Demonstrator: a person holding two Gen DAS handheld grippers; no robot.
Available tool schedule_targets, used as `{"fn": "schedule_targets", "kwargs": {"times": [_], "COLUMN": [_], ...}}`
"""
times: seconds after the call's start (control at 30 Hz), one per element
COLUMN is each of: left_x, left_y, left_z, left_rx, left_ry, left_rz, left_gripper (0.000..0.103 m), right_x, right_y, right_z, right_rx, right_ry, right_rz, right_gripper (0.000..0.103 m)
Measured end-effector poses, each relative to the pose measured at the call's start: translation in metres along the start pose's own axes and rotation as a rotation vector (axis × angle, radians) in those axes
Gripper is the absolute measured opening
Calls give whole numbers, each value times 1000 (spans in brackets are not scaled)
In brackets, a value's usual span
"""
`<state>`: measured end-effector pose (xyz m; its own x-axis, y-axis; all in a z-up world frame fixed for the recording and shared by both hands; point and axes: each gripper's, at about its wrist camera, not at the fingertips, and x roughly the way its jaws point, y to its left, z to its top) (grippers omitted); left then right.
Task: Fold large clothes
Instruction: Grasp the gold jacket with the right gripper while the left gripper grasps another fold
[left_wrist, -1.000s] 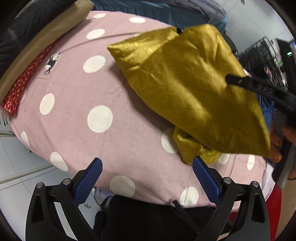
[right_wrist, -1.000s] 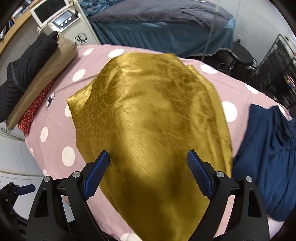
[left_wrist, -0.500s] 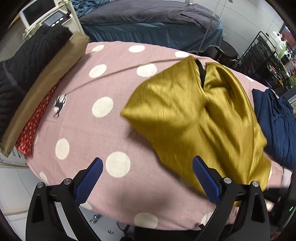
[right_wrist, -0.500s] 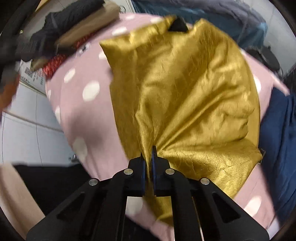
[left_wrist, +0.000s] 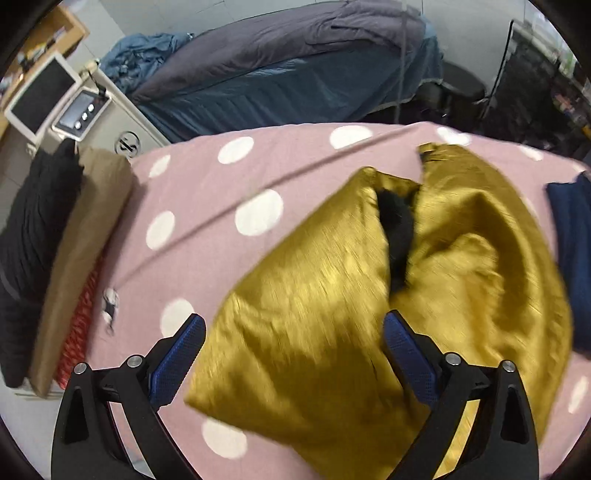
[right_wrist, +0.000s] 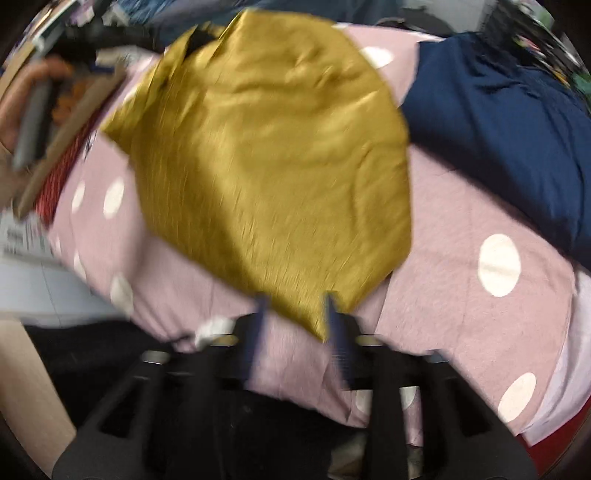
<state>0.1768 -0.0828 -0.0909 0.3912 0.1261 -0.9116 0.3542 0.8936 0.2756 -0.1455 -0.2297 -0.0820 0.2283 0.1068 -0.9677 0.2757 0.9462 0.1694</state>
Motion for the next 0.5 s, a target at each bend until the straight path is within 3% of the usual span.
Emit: {"fn": "schedule_targets", "kwargs": {"times": [0.07,0.13,0.23,0.37,0.5], "left_x": [23,36,40,20,-2], "left_y": [-7,-5,-1,27,52], "left_z": [6,1,-20,-70,-136], "left_rx": [43,35,32,-35,-97], "left_ry": [39,75,81,66,94], "left_rz": [4,-51,-78,-162,-218], "left_gripper": [68,22,10,7,7], "right_x": [-17,-26,-34,-32,-23], "right_y": [-2,4,4,5,13], "right_z": [8,16,22,32,63], "right_rx": [26,32,15,-60,-115], "right_ry": [-77,-112,-126,-124,-125], "right_rz": [-15,-5,-2,-27,-33], "right_gripper": [71,71,71,71,71]}}
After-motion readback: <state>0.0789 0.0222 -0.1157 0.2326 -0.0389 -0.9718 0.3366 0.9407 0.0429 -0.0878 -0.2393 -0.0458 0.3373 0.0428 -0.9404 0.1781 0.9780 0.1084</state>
